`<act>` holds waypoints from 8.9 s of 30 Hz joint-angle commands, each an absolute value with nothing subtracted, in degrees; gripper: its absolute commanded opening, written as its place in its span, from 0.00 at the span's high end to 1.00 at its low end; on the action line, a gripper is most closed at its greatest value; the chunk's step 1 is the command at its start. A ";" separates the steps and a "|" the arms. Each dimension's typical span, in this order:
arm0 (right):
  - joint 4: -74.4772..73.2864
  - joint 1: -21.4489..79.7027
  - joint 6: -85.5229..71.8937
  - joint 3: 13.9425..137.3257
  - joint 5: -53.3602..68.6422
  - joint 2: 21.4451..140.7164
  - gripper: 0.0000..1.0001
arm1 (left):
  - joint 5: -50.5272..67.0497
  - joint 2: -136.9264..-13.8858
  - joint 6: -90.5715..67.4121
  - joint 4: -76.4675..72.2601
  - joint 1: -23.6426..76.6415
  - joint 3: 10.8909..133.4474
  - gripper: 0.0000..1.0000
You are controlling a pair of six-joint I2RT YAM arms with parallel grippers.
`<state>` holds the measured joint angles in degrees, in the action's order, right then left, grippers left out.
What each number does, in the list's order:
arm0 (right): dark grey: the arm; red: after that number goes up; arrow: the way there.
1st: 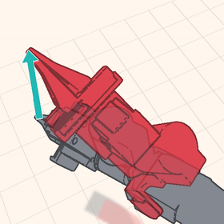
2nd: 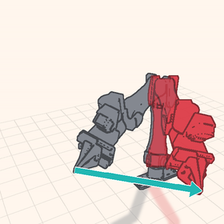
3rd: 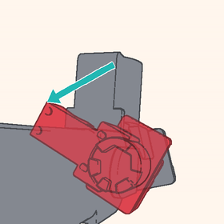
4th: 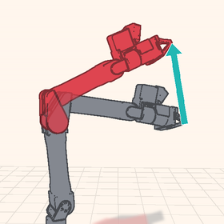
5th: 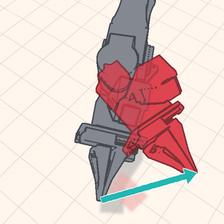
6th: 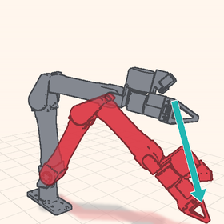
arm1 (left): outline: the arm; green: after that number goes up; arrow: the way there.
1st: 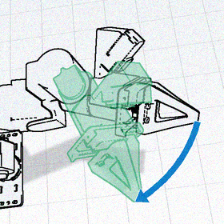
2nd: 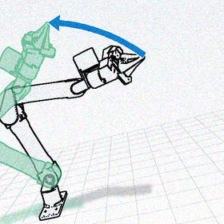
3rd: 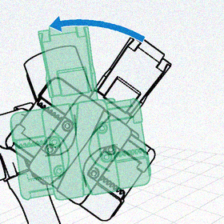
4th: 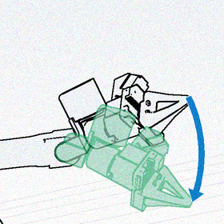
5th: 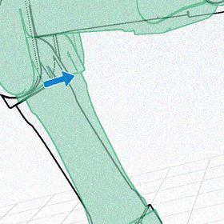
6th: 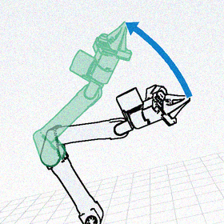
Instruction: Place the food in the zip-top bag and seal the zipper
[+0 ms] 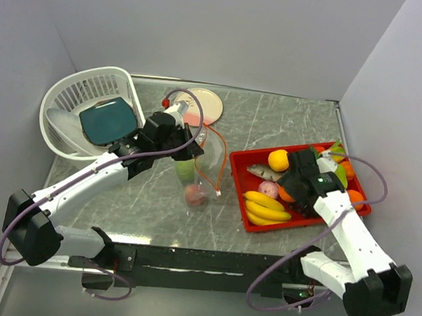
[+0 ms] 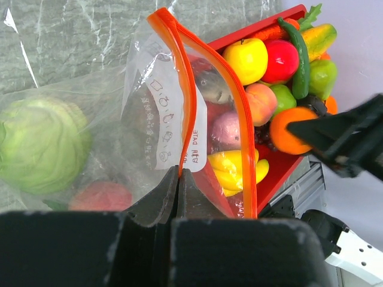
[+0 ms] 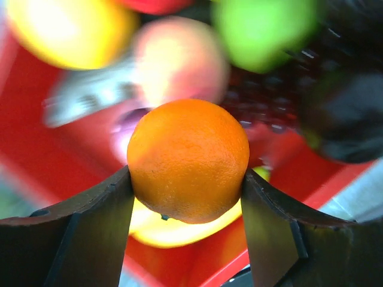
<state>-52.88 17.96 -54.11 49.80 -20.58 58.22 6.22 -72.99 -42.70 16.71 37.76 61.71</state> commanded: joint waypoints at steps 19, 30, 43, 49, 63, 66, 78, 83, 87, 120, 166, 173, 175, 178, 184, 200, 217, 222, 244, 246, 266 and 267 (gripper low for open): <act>-27.33 41.22 -41.66 76.55 -4.22 69.50 0.81 | 1.50 -75.32 -43.33 18.28 40.43 71.45 0.99; -27.07 41.84 -40.34 74.18 -4.22 71.28 0.23 | 0.18 -74.35 -43.59 18.55 40.43 71.10 0.99; -28.91 41.84 -38.94 73.92 -5.62 69.35 0.05 | -1.67 -73.48 -43.68 18.28 40.43 70.58 0.99; -31.98 41.57 -37.79 74.35 -11.58 67.50 0.05 | -2.46 -73.13 -43.16 18.63 40.43 70.31 0.99; -43.65 23.65 -49.72 52.74 -30.01 51.43 0.00 | -1.67 -71.54 -41.57 18.63 40.43 68.91 0.99; -50.41 21.54 -55.34 50.10 -35.14 48.35 0.00 | -1.06 -71.19 -41.57 18.19 40.43 68.29 0.99; -66.79 15.38 -66.97 48.52 -39.90 45.27 0.00 | 1.84 -70.14 -41.57 15.91 40.43 65.83 0.99; -62.67 11.96 -64.08 46.32 -37.79 45.61 0.00 | 2.64 -69.96 -41.22 15.73 40.43 65.83 0.99; -61.27 8.97 -62.93 46.14 -37.27 48.16 0.00 | 2.99 -69.35 -41.22 15.56 40.43 65.57 0.99; -50.80 2.46 -50.02 45.70 -28.92 57.57 0.75 | 3.43 -69.26 -41.40 15.38 40.43 65.30 0.99; -40.95 46.41 -41.40 84.81 -13.80 77.69 0.28 | 0.18 -69.87 -41.04 18.72 40.43 70.66 0.99; -42.44 46.06 -39.55 84.72 -17.66 72.17 0.00 | 0.18 -70.14 -41.31 17.58 40.43 69.96 0.99; -45.24 44.57 -39.29 84.73 -21.94 71.02 0.00 | 0.26 -70.14 -41.31 17.49 40.43 69.79 0.99; -45.62 36.85 -38.76 80.09 -21.72 67.33 0.00 | 0.44 -69.87 -41.05 17.66 40.43 69.70 0.99; -38.51 16.37 -33.76 64.88 -19.51 59.25 0.07 | 0.97 -69.70 -40.08 18.10 40.43 70.05 0.99; -34.89 -2.00 -32.87 55.19 -26.36 61.26 0.07 | 3.51 -66.62 -39.29 17.93 40.34 66.45 0.99; -30.41 -15.99 -34.10 58.10 -20.66 71.01 0.00 | 5.45 -65.39 -37.35 18.02 39.73 64.42 0.99; -27.34 -16.70 -33.93 56.25 -18.11 71.81 0.00 | 6.42 -64.95 -37.53 17.58 39.20 63.63 0.99; -26.28 -16.70 -33.93 50.63 -15.82 68.56 0.19 | 8.96 -65.30 -37.88 16.43 37.18 61.96 0.99; -26.63 -16.61 -33.66 50.45 -14.77 67.77 0.20 | 8.96 -65.30 -37.97 16.26 37.09 61.88 0.99; -25.66 -13.89 -32.17 45.70 -12.39 66.27 0.19 | 8.35 -65.21 -38.06 16.44 37.09 61.79 0.99; -25.66 -13.71 -32.17 45.70 -12.31 66.10 0.22 | 8.35 -65.30 -38.06 16.35 37.09 61.87 0.99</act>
